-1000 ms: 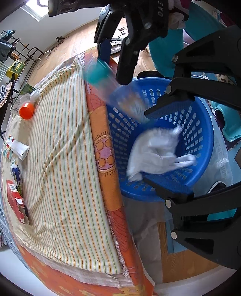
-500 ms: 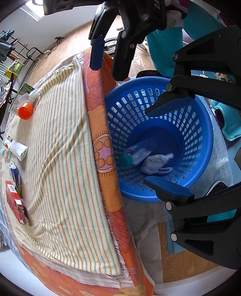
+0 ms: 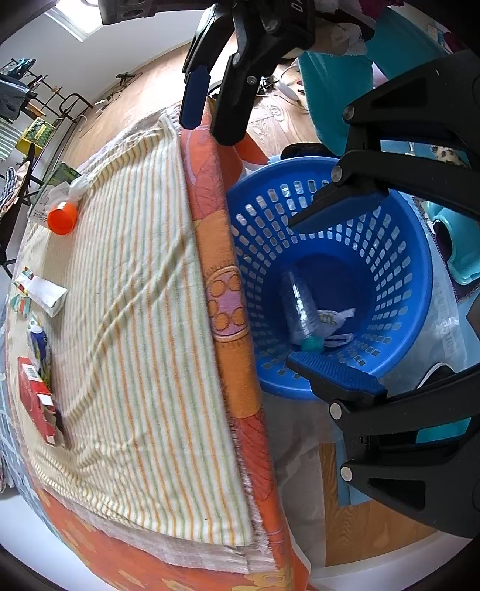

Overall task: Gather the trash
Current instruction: 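Open both tools to drop the bag and bottle into the basket, then grasp the red medicine box with the left tool while the right tool grasps the orange cap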

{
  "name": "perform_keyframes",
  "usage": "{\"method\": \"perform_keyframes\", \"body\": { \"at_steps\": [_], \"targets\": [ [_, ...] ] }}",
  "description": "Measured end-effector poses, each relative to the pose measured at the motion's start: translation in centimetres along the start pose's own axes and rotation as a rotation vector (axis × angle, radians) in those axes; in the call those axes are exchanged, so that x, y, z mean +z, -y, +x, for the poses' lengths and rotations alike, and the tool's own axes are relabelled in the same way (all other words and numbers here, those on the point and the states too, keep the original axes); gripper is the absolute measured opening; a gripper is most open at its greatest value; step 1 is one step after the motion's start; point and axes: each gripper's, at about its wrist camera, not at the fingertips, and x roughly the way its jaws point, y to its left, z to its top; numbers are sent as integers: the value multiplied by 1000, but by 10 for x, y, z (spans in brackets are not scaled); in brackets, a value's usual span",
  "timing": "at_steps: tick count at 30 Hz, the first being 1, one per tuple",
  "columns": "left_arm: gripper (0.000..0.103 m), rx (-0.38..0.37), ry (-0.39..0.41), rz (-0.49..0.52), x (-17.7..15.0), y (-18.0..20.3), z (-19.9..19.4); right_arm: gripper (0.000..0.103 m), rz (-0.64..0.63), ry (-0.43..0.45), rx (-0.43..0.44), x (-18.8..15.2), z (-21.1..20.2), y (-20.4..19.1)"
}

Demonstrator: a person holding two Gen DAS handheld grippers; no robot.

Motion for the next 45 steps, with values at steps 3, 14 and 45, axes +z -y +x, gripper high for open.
{"method": "perform_keyframes", "body": {
  "at_steps": [3, 14, 45],
  "targets": [
    [68, 0, 16, -5, 8, -1, -4, 81, 20, 18, 1, 5, -4, 7],
    [68, 25, 98, -36, 56, -19, -20, 81, 65, 83, -8, 31, -22, 33],
    [83, -10, 198, -153, 262, -124, 30, 59, 194, 84, -67, 139, 43, 132]
  ]
}}
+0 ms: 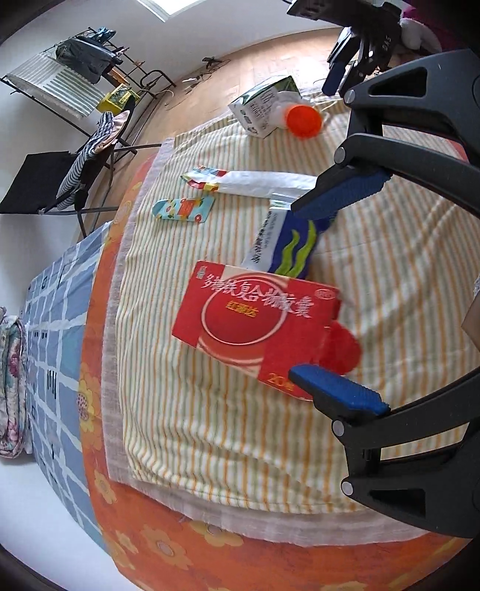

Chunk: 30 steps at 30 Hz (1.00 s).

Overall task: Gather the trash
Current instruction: 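Grasp the red medicine box with the left tool while the right tool grasps the orange cap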

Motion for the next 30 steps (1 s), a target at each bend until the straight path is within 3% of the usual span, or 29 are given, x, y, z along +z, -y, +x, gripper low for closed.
{"method": "perform_keyframes", "body": {
  "at_steps": [9, 15, 19, 30],
  "targets": [
    [83, 24, -33, 20, 19, -3, 28, 57, 51, -37, 3, 13, 27, 12],
    [83, 141, -51, 124, 21, 6, 43, 57, 57, -45, 7, 16, 33, 16],
    [87, 176, -58, 127, 21, 4, 49, 55, 63, -51, 12, 17, 37, 17],
    [87, 153, -55, 79, 15, -9, 53, 45, 66, -68, 0, 22, 49, 14]
  ]
}}
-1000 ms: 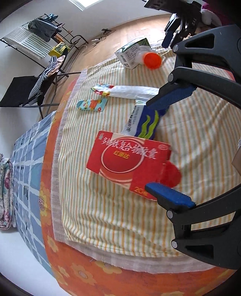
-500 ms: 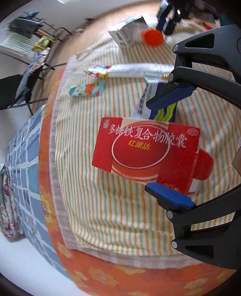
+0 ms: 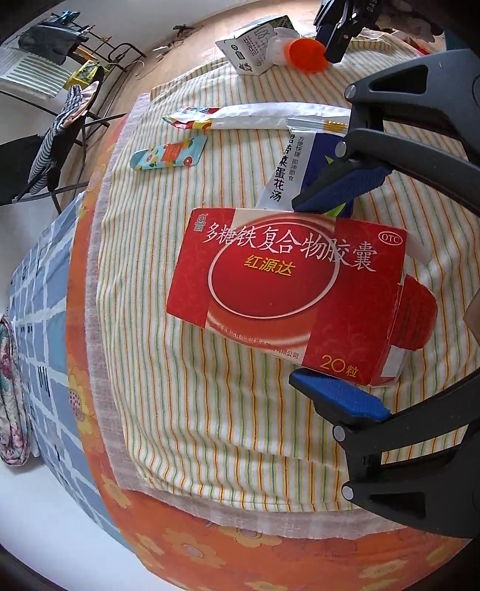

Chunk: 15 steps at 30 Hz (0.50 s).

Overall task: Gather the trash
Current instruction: 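Grasp the red medicine box with the left tool while the right tool grasps the orange cap, then lift the red box and orange cap and carry them toward the basket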

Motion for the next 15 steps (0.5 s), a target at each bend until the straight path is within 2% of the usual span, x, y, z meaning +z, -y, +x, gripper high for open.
{"method": "perform_keyframes", "body": {
  "at_steps": [7, 11, 15],
  "targets": [
    [85, 6, 46, -2, 0, -1, -9, 37, 20, 0, -6, 3, 4, 4],
    [85, 17, 57, 10, 0, 0, -10, 26, 25, -2, -12, 3, 7, 6],
    [84, 17, 83, 7, 1, 0, -15, 22, 17, 2, -8, 1, 5, 5]
  ]
}}
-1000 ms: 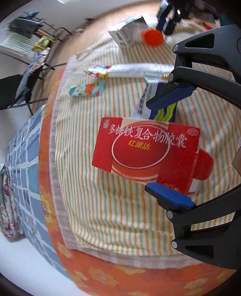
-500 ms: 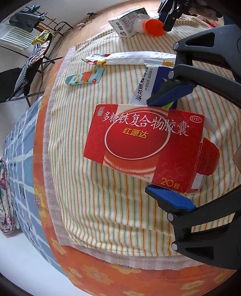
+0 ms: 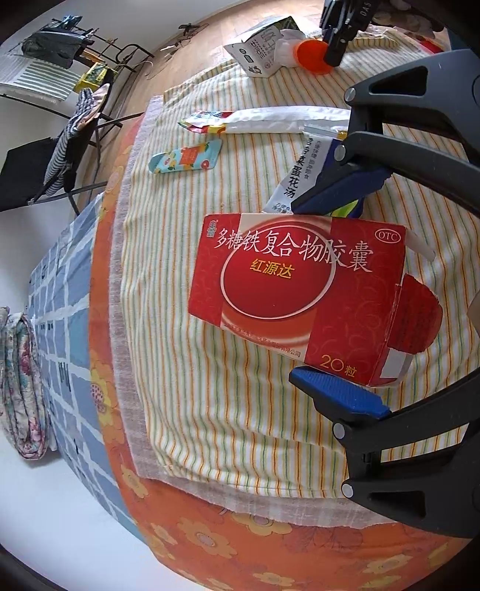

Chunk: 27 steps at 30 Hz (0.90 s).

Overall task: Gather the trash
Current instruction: 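Lift the red box and orange cap and carry them toward the basket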

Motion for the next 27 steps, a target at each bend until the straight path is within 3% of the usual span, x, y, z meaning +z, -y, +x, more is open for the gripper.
{"method": "perform_keyframes", "body": {
  "at_steps": [12, 13, 14, 15, 20, 21, 23, 24, 25, 27],
  "targets": [
    [79, 7, 56, -12, -1, -7, -24, 22, -78, 29, 45, -19, -24, -25],
    [73, 5, 60, -17, -2, -8, -27, 22, -87, 32, 51, -20, -26, -28],
    [48, -3, 64, -17, -3, -9, -29, 22, -95, 34, 56, -22, -29, -32],
    [13, -13, 49, -20, -3, -11, -31, 22, -104, 36, 63, -24, -32, -36],
    [13, -52, 35, -19, -7, -15, -37, 22, -145, 50, 72, -32, -45, -52],
    [18, -72, 5, -27, -8, -15, -33, 22, -149, 51, 71, -33, -46, -54],
    [48, -39, -24, -39, -12, -16, -27, 22, -153, 52, 70, -36, -48, -56],
    [69, -19, -34, -33, -13, -15, -24, 22, -157, 54, 68, -38, -49, -58],
    [80, 1, -35, -17, -12, -14, -22, 22, -161, 54, 67, -38, -50, -59],
    [86, 53, -44, 19, -12, -11, -16, 22, -169, 53, 68, -41, -51, -61]
  ]
}}
